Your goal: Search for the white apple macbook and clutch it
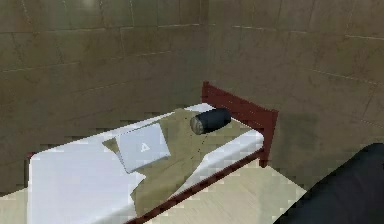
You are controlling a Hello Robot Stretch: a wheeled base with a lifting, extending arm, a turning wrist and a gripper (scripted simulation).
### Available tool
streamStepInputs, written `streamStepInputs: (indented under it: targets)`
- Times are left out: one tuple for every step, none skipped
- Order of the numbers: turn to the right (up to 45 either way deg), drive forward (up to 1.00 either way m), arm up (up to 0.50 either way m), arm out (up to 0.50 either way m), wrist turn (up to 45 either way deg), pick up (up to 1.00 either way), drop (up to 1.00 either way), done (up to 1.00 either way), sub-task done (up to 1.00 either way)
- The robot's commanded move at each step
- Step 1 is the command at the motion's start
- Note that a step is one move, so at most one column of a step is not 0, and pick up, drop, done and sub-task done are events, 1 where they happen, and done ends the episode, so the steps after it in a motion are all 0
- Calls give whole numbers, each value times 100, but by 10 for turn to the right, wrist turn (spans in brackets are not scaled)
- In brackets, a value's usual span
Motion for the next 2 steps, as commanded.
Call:
streamStepInputs:
  targets:
    - [0,0,0,42,0,0,0,0,0]
    - [0,0,0,0,450,0,0,0,0]
